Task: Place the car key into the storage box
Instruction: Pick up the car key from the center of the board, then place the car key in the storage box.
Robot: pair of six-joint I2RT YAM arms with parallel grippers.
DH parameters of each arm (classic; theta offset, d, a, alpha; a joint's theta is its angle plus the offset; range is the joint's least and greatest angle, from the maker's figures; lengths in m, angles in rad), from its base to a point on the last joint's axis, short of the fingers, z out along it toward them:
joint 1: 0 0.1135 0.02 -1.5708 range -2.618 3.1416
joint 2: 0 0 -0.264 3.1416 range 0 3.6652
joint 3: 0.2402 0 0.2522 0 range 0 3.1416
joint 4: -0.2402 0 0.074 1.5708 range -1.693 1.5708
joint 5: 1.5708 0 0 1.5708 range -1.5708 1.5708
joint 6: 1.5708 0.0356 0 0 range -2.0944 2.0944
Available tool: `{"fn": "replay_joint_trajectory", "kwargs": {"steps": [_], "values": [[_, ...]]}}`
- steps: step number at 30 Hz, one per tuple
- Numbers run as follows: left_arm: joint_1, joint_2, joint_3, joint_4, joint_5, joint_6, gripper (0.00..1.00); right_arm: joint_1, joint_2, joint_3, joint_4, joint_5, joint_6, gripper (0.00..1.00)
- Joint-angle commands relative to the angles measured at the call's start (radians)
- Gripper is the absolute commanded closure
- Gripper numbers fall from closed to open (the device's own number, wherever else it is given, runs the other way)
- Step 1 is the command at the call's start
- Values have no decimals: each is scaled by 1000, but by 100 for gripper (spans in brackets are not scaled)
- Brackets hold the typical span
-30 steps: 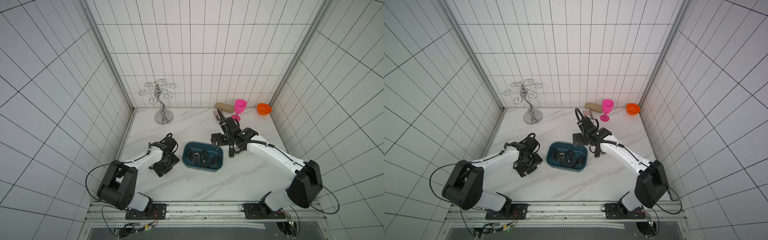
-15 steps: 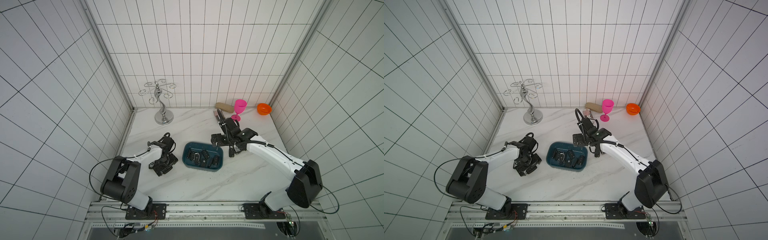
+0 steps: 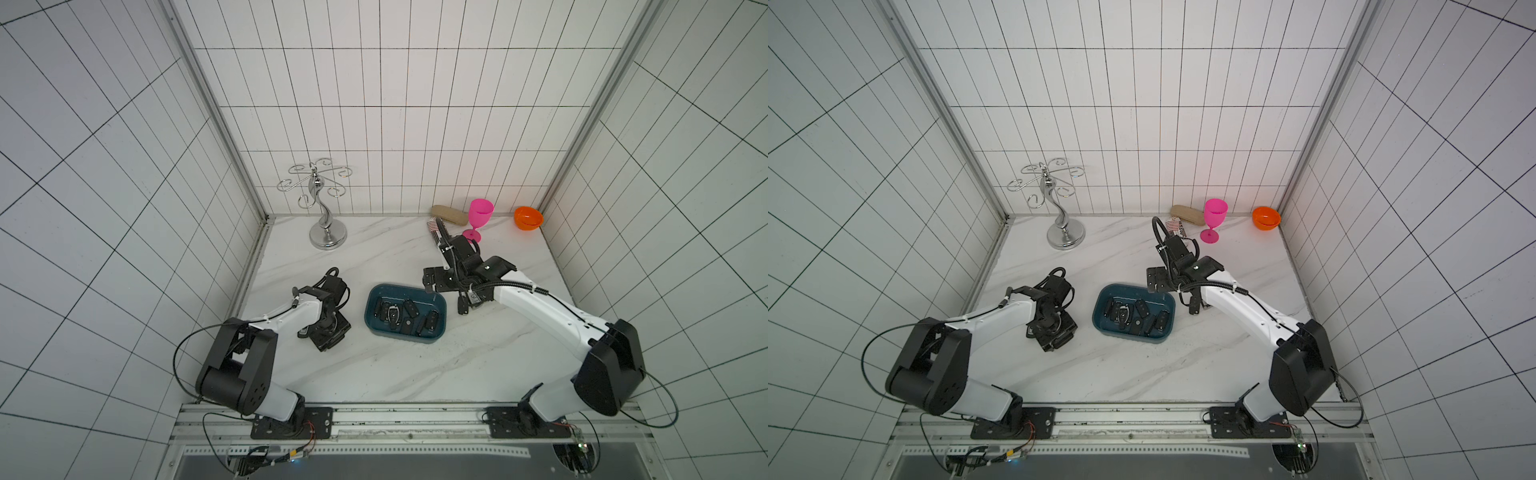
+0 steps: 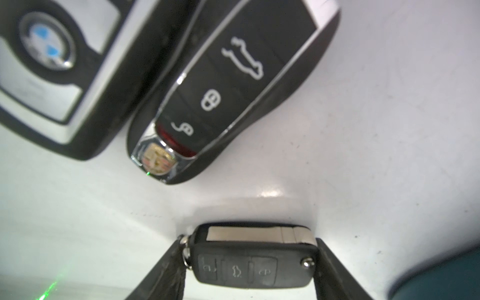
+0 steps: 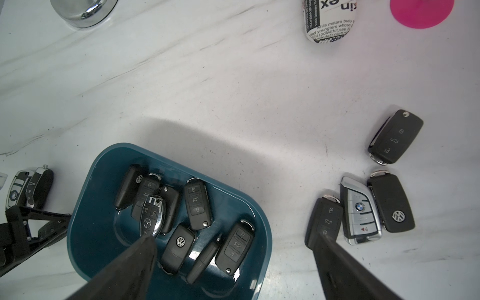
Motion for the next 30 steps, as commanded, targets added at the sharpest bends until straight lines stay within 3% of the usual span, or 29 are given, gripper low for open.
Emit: {"fn": "replay_joint_trajectory", "kwargs": {"steps": [1, 9, 14, 23, 30], "values": [[-40, -18, 47, -18, -75, 18, 45, -8, 8, -25, 2, 3, 8, 2], [-64, -114, 374, -224, -157, 176, 42, -69, 4, -30, -5, 16, 44, 1], [-72, -89, 512, -256, -13, 284, 42, -191, 8, -11, -60, 29, 122, 1], [-243, 91, 662, -312, 70, 401, 41, -522, 48, -37, -161, -72, 327, 0], [-346, 312, 847, -391, 46, 504, 41, -608, 149, -25, -277, -145, 375, 3]]}}
